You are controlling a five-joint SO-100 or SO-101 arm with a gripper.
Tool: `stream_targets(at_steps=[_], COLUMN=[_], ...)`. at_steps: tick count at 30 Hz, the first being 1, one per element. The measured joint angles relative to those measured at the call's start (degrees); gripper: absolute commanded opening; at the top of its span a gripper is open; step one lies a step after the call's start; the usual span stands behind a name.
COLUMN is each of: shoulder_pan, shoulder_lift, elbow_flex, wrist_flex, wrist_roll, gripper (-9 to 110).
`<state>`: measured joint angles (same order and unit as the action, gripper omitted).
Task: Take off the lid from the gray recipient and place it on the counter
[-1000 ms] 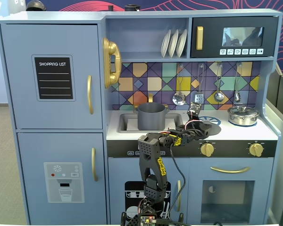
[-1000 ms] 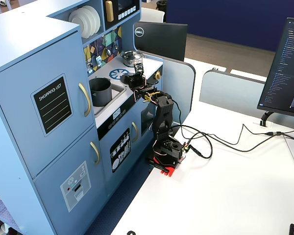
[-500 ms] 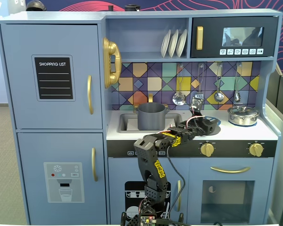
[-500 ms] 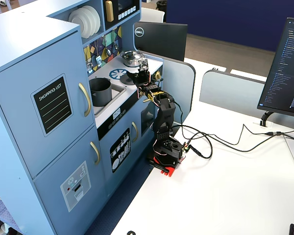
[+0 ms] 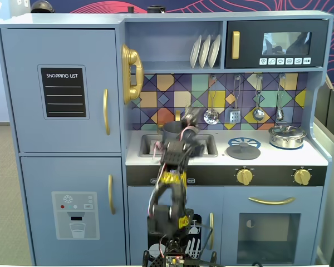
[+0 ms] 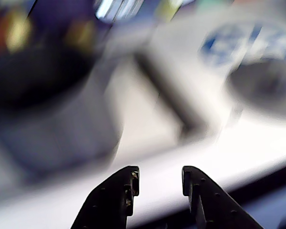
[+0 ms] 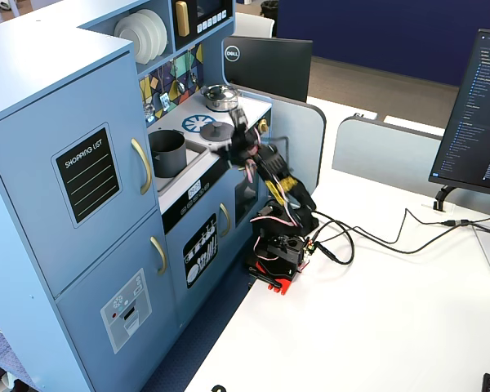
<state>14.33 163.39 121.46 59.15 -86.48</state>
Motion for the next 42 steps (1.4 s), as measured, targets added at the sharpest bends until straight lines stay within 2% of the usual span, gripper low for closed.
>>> stream_targets(at_steps=[5, 11, 20, 28, 42], shoulder_pan=[-4.9, -7.8, -11.3, -11.3, -11.3], shoulder_lift=[10.7, 12.7, 15.8, 19.0, 19.1], elbow_flex=[15.8, 32.7, 48.1, 50.4, 50.4], wrist_flex=[9.8, 9.2, 12.6, 18.6, 18.6], wrist_roll=[-4.7, -5.4, -2.9, -3.6, -1.6], gripper=[0, 0, 2, 5, 8])
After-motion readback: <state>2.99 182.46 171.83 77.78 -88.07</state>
